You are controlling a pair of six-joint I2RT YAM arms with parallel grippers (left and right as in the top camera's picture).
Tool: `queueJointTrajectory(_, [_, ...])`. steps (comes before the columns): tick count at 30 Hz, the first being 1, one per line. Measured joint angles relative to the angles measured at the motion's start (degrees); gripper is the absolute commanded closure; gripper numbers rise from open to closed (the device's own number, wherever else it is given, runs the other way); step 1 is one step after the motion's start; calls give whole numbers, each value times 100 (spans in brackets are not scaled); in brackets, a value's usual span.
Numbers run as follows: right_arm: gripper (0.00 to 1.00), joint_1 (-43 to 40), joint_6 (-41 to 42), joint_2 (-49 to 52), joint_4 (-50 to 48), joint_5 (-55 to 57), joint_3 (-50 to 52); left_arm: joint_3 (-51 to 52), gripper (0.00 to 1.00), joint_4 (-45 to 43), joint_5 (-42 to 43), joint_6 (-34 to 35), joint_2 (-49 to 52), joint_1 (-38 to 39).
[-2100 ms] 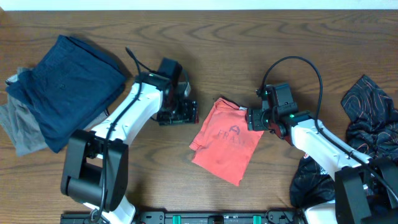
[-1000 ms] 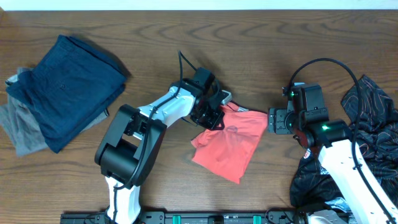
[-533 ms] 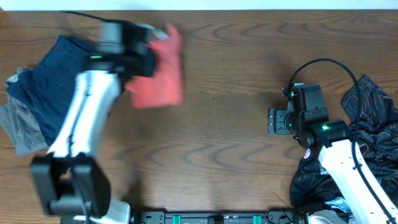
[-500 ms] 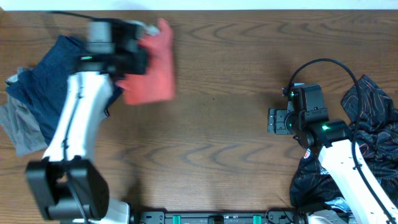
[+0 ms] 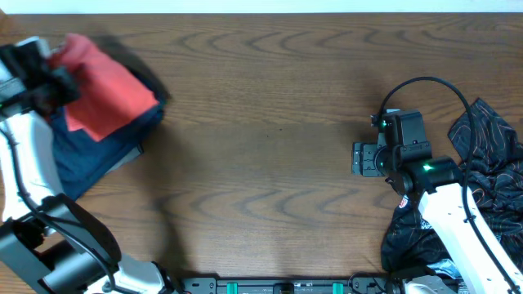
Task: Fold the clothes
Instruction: 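Carry the red shirt left and place it on the dark clothes stack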
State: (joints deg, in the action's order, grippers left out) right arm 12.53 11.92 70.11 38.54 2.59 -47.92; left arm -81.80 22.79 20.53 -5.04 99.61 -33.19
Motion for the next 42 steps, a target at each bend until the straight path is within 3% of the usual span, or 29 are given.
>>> queueJointTrajectory(1, [16, 0, 0, 0, 0, 2, 0, 0, 90, -31, 7, 37, 68, -114])
queueJointTrajectory(2, [16, 0, 0, 0, 2, 0, 0, 0, 74, -48, 4, 68, 151, -212])
queueJointTrajectory(4, [16, 0, 0, 0, 0, 2, 0, 0, 16, -74, 0, 101, 310, -352])
queueJointTrajectory(5, [16, 0, 0, 0, 2, 0, 0, 0, 2, -94, 2, 142, 402, -428])
queueJointTrajectory(16, [14, 0, 0, 0, -17, 0, 0, 0, 2, -417, 699, 857, 396, -1010])
queueJointTrajectory(26, [14, 0, 0, 0, -13, 0, 0, -7, 2, -553, 1047, 791, -660, -205])
queueJointTrajectory(32, [15, 0, 0, 0, 201, 2, 0, -7, 2, -804, 756, 756, -212, 31])
queueJointTrajectory(42, [15, 0, 0, 0, 315, 2, 0, -7, 2, -734, 684, 929, 1331, -538])
